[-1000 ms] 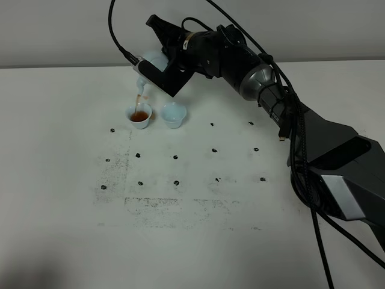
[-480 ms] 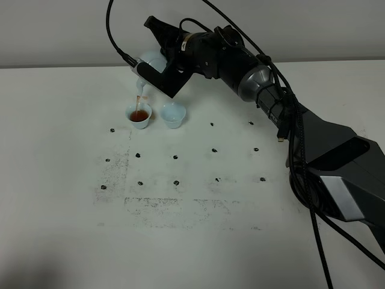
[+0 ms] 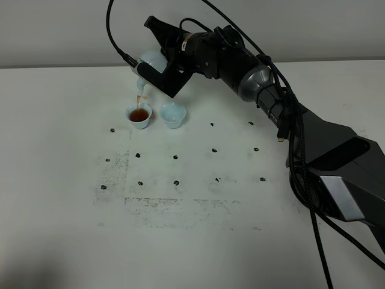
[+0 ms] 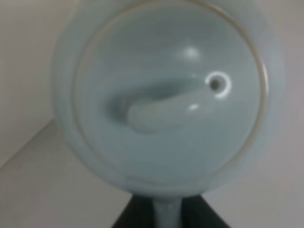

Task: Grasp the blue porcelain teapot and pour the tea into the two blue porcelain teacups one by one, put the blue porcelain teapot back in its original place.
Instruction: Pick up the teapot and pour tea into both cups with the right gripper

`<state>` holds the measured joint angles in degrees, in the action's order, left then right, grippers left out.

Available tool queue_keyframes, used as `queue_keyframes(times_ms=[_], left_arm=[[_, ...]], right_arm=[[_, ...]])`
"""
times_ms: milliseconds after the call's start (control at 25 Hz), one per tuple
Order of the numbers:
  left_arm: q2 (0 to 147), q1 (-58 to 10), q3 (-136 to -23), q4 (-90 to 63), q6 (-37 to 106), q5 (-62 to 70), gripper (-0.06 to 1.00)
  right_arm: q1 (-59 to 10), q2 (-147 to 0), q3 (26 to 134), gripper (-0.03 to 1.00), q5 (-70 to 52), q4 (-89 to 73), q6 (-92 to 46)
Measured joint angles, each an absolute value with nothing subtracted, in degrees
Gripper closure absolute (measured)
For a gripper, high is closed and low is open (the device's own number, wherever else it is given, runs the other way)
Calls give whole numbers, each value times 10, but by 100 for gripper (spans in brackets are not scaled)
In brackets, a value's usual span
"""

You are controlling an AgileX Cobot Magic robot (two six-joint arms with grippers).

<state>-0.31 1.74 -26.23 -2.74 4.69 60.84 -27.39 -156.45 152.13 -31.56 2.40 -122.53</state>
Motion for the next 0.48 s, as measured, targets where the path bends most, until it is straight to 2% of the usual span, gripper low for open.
queue_keyframes(times_ms=[480], left_arm=[[-3,17,-262,-27,47,608,34]], right_arm=[[-274,-1564,1521,93,-316,24,-1225]])
